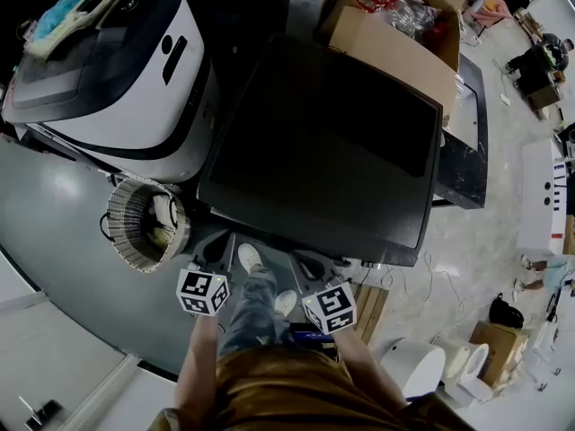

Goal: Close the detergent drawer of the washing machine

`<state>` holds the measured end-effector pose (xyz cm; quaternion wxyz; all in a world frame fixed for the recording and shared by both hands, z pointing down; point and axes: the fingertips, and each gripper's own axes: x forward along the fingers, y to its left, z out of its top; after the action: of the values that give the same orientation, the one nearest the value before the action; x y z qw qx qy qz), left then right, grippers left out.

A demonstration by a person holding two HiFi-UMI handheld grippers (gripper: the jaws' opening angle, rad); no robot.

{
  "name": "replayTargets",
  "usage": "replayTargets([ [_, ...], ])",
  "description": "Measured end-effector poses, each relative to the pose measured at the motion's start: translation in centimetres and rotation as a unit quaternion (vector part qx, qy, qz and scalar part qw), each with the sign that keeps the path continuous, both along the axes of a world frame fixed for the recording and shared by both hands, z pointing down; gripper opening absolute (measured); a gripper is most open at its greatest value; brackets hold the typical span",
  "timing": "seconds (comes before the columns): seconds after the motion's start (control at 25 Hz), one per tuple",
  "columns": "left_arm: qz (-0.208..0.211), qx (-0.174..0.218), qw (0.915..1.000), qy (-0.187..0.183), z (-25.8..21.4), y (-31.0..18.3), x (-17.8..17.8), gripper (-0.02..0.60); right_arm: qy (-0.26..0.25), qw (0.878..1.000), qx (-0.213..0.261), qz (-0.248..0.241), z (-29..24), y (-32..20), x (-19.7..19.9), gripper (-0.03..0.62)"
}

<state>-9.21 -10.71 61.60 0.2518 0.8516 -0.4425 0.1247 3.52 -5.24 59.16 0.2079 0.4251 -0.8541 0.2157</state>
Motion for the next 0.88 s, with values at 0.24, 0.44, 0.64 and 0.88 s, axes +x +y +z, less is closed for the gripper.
replayTargets([
  [0.24,0.003,0.002,1.0,0.0,0.1,-0.5,0.2,0.025,0.001,1.0,0.002,0.0,0.0,-0.3,0.0,0.012],
  [0.44,0.003,0.004,1.0,0.001,0.0,-1.1,0.5,0.026,0.0,1.0,-0.001,0.006,0.0,-0.5,0.5,0.012],
  [0.64,0.0,0.004,1.0,0.006,0.1,-1.6,0.6,0.026,-0.002,1.0,0.0,0.008,0.0,-0.5,0.4,0.012],
  [0.88,-0.001,0.004,0.9999,0.015,0.2,-1.9,0.5,0.026,-0.003,1.0,0.004,0.015,-0.5,-0.8,0.8,0.012],
])
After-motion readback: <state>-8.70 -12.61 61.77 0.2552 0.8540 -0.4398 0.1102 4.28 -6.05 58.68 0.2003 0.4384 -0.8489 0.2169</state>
